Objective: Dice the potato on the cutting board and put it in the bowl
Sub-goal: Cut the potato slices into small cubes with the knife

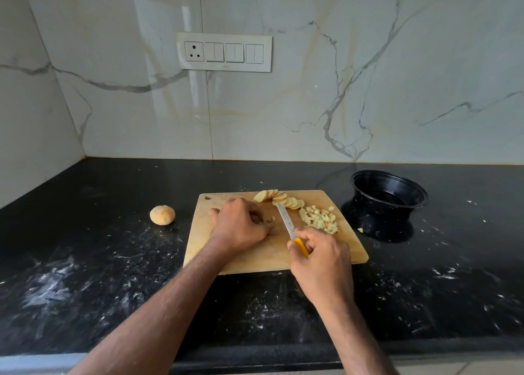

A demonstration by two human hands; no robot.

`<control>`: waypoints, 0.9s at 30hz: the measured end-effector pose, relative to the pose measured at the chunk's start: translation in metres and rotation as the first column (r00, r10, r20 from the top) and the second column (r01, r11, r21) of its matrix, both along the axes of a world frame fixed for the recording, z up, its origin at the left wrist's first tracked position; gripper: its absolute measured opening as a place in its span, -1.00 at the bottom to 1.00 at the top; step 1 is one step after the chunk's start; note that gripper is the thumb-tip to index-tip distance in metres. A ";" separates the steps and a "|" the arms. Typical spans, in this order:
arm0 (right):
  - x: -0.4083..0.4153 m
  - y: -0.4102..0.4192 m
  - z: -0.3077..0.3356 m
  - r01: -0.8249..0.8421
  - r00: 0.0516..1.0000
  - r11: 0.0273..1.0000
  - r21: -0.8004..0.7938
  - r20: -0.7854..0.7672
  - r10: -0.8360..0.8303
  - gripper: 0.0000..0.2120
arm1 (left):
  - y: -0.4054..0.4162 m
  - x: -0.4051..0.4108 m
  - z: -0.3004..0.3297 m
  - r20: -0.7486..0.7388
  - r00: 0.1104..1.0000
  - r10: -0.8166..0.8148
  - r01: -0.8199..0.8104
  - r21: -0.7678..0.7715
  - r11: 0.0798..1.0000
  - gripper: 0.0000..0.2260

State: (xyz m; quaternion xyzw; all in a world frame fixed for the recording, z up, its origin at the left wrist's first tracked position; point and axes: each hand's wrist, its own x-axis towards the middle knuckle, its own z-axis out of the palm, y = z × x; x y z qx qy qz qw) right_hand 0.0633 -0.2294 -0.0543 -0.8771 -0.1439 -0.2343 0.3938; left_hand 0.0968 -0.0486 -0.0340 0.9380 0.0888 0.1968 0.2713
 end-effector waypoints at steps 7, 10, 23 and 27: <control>-0.004 0.005 0.004 0.002 1.000 0.997 -0.075 0.020 -0.001 -0.86 | 0.000 0.002 -0.004 0.013 1.000 -0.008 0.007 0.036 0.999 -0.89; -0.003 0.007 0.004 0.005 1.000 0.995 -0.098 0.026 -0.002 -0.89 | 0.000 0.002 -0.005 0.028 0.999 -0.019 0.018 0.037 0.999 -0.89; -0.006 0.008 0.003 0.021 0.999 0.979 -0.203 0.031 -0.015 -0.91 | 0.005 0.001 -0.002 0.011 0.992 -0.122 0.122 -0.013 0.992 -0.88; -0.005 0.010 0.003 0.006 0.999 0.970 -0.243 0.050 0.007 -0.90 | 0.006 0.002 0.001 0.003 0.988 -0.156 0.156 -0.032 0.987 -0.89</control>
